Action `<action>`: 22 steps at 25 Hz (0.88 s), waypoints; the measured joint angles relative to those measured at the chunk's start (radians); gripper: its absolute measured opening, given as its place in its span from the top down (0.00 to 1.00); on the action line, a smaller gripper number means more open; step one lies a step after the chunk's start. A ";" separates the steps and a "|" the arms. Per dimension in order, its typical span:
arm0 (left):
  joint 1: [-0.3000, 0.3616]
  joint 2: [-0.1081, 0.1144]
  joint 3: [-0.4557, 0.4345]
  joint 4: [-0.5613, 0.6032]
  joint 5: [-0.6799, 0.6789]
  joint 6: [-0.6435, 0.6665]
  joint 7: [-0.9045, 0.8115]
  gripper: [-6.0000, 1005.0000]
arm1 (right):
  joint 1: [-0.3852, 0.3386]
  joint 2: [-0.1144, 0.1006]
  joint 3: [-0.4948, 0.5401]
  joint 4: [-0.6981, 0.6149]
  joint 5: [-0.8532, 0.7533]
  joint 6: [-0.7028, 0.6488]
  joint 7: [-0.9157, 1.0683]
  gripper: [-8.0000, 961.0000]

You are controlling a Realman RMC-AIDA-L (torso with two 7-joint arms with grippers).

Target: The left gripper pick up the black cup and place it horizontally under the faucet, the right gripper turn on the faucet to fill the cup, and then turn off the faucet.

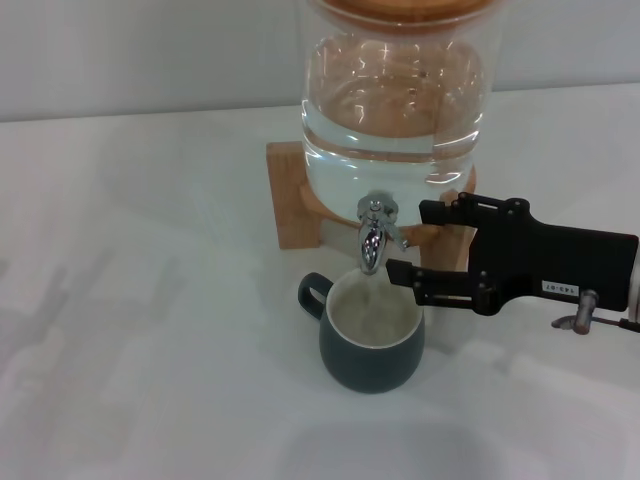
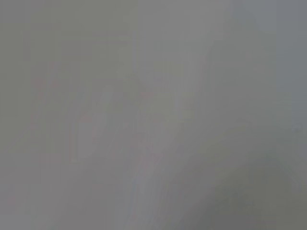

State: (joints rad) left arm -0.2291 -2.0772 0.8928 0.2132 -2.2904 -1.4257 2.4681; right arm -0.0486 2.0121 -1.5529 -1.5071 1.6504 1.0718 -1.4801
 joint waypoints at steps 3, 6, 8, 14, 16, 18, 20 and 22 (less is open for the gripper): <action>0.005 0.000 0.000 0.000 0.000 0.000 0.000 0.22 | -0.001 0.000 -0.003 -0.001 0.000 -0.011 0.000 0.17; 0.008 0.000 0.000 0.000 0.000 0.000 0.000 0.22 | -0.002 0.002 -0.003 0.000 -0.001 -0.021 0.000 0.17; 0.011 0.000 0.000 0.000 0.000 -0.001 0.000 0.22 | -0.002 0.002 -0.003 0.002 0.000 -0.026 0.000 0.17; 0.015 0.000 0.000 0.000 -0.001 -0.002 0.000 0.22 | 0.001 0.002 -0.003 0.005 0.000 -0.050 0.000 0.17; 0.015 0.000 0.000 0.001 -0.001 -0.003 0.000 0.22 | 0.005 0.002 0.000 0.006 -0.001 -0.052 0.000 0.17; 0.015 0.000 0.000 0.001 -0.001 -0.003 0.000 0.22 | 0.005 0.001 0.006 0.007 -0.001 -0.052 0.000 0.17; 0.016 0.000 0.000 0.001 -0.001 -0.003 0.000 0.22 | 0.002 0.000 0.014 0.006 -0.001 -0.053 0.000 0.17; 0.016 0.000 0.000 0.001 -0.001 -0.002 0.000 0.22 | -0.001 0.000 0.025 0.005 -0.001 -0.053 0.000 0.18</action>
State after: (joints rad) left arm -0.2126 -2.0770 0.8928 0.2147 -2.2918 -1.4277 2.4682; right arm -0.0496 2.0126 -1.5284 -1.5017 1.6490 1.0185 -1.4803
